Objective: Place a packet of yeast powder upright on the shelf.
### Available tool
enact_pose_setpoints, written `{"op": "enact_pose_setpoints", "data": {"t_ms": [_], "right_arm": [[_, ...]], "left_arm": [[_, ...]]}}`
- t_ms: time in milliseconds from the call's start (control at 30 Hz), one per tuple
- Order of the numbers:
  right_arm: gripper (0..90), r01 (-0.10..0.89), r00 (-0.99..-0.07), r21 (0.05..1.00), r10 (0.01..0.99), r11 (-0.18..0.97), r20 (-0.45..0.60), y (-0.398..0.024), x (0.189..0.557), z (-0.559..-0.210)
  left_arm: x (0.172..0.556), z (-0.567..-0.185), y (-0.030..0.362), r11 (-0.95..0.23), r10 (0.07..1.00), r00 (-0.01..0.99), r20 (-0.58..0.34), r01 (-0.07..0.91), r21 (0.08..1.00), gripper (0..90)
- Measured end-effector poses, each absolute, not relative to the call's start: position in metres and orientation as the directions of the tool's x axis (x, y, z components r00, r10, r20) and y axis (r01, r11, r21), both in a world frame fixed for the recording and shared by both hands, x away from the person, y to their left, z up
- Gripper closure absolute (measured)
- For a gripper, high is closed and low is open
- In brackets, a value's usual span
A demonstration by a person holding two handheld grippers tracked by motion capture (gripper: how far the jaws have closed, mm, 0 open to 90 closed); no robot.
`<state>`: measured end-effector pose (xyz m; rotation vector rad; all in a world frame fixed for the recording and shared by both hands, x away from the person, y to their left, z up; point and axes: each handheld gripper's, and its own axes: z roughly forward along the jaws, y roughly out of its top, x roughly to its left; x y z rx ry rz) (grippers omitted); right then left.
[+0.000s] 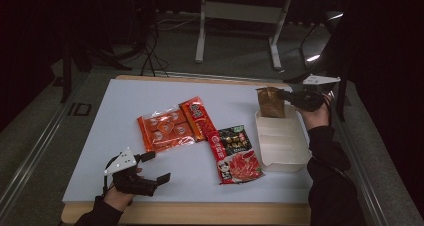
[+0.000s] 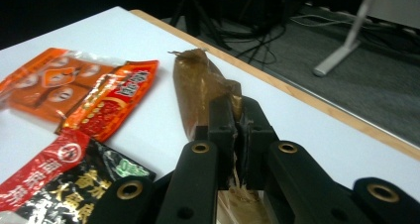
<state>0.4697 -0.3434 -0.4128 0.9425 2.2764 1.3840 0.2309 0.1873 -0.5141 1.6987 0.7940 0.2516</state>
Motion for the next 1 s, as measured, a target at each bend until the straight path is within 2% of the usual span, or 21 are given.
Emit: {"op": "enact_pose_setpoints", "data": {"t_ms": [200, 300, 367, 433, 700, 833, 933, 1000], "right_arm": [[83.0, 0.414, -0.67, 0.865, 0.738, 0.284, 0.078, -0.358, 0.468, -0.415], [77.4, 0.413, -0.654, 0.874, 0.751, 0.257, 0.089, -0.361, 0.464, -0.411], [69.2, 0.402, -0.641, 0.887, 0.762, 0.226, 0.096, -0.363, 0.461, -0.406], [69.0, 0.4, -0.64, 0.89, 0.762, 0.219, 0.1, -0.364, 0.459, -0.403], [56.1, 0.375, -0.627, 0.897, 0.777, 0.234, 0.06, -0.36, 0.439, -0.385], [45.2, 0.367, -0.628, 0.903, 0.775, 0.224, 0.062, -0.353, 0.428, -0.378], [41.7, 0.341, -0.637, 0.914, 0.769, 0.218, 0.054, -0.347, 0.418, -0.375], [41.2, 0.331, -0.644, 0.919, 0.763, 0.213, 0.055, -0.345, 0.413, -0.373]], "left_arm": [[0.231, -0.514, 0.187, -0.068, 0.626, 0.74, -0.246, 0.367, 0.928, 3.6], [0.231, -0.514, 0.186, -0.065, 0.627, 0.739, -0.248, 0.366, 0.928, 3.6], [0.232, -0.514, 0.186, -0.065, 0.625, 0.739, -0.251, 0.369, 0.927, 3.6], [0.232, -0.514, 0.186, -0.064, 0.625, 0.739, -0.251, 0.369, 0.927, 3.6], [0.232, -0.513, 0.186, -0.048, 0.619, 0.739, -0.264, 0.371, 0.928, 3.5], [0.232, -0.513, 0.186, -0.077, 0.64, 0.737, -0.217, 0.343, 0.936, 4.3], [0.231, -0.513, 0.187, -0.063, 0.645, 0.735, -0.207, 0.321, 0.945, 4.4], [0.232, -0.512, 0.187, -0.052, 0.637, 0.734, -0.235, 0.345, 0.937, 4.7]]}}
